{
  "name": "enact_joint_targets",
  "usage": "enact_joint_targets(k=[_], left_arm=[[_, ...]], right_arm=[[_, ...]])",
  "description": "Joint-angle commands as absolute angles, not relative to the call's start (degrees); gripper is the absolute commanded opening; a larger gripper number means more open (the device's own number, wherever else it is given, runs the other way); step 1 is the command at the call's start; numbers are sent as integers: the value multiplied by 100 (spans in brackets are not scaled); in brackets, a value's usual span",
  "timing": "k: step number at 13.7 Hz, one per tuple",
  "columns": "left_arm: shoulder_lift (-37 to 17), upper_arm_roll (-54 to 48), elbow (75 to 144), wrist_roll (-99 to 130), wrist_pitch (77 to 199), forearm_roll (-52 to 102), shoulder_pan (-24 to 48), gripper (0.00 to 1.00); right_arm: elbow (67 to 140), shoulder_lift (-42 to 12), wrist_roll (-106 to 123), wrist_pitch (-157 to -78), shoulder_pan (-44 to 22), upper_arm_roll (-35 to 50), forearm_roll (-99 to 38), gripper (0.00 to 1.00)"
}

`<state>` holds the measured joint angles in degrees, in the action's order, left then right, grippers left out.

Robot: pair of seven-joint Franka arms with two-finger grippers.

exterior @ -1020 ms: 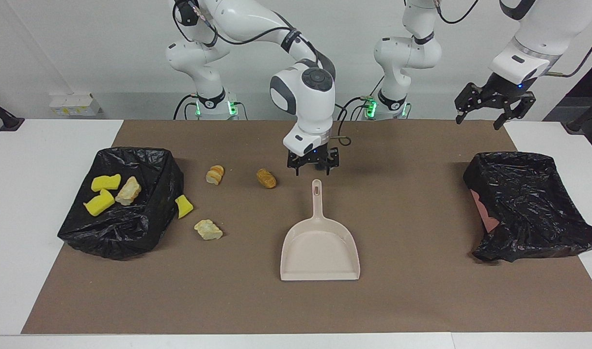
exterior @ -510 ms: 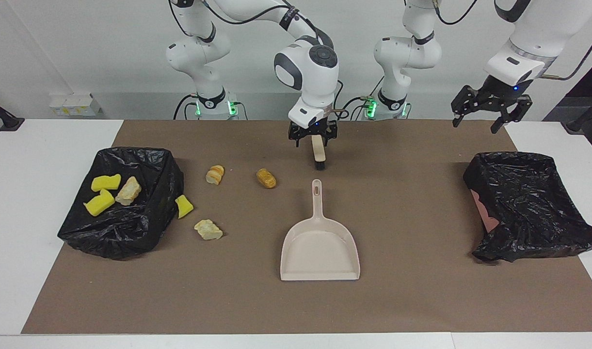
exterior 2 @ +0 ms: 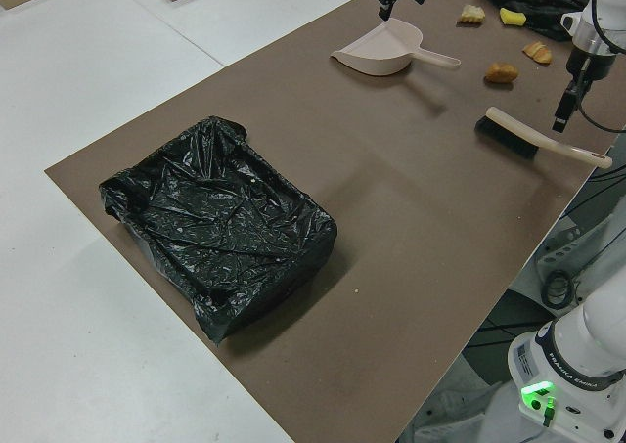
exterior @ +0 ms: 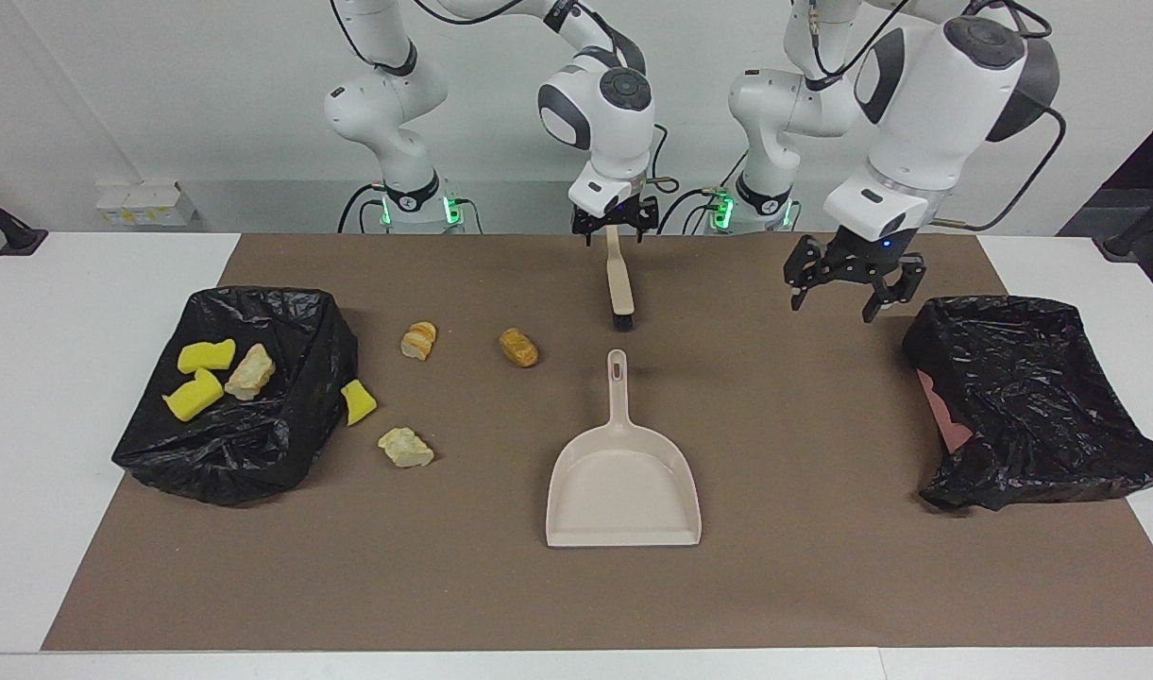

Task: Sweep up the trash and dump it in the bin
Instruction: 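Withdraw the right gripper while the left gripper reaches the dustpan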

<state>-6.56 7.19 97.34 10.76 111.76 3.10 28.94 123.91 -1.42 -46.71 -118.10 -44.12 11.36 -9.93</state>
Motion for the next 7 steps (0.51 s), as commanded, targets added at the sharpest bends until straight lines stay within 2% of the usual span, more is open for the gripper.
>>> enact_joint_targets(k=[1, 5, 7], left_arm=[[-1403, 800, 9712, 1790, 11994, 334, 3443, 100], [-1810, 791, 9729, 2039, 12550, 343, 3805, 100], [-2047, 791, 9721, 2048, 12866, 386, 3902, 100]], right_arm=[[12849, -35, -4886, -12189, -4561, 1125, -1116, 84], [12946, -79, -4966, -12340, -4640, 1134, -1439, 64], [12964, -123, -4966, -12445, -4719, 1125, -1529, 64]])
